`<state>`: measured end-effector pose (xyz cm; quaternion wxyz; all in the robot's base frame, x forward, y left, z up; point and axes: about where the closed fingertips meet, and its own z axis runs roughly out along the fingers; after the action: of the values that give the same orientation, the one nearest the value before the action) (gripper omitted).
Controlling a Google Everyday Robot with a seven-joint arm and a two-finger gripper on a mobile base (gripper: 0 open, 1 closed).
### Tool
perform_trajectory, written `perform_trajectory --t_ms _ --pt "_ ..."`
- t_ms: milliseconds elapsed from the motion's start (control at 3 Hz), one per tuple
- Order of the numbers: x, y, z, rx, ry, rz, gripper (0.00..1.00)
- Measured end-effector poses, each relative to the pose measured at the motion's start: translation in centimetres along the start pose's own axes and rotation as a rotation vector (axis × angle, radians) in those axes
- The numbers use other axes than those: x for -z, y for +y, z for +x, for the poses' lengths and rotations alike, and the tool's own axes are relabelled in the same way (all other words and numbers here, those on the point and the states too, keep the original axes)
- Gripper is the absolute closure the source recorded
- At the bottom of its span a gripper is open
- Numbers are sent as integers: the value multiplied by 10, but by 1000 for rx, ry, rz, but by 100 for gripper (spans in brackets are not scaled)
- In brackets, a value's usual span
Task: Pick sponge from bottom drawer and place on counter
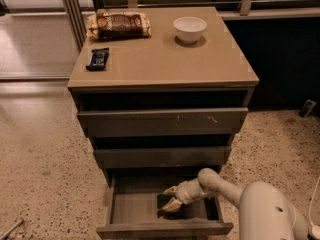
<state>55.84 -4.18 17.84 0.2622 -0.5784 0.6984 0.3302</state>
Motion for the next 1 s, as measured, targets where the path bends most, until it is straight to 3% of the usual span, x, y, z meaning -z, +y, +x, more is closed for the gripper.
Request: perform_trajectory --t_ms 333,667,1000 --pt "16 10 -16 7 -20 10 100" --pt "69 24 -60 2 -34 57 100" --pt "117 55 -111 -28 0 52 100"
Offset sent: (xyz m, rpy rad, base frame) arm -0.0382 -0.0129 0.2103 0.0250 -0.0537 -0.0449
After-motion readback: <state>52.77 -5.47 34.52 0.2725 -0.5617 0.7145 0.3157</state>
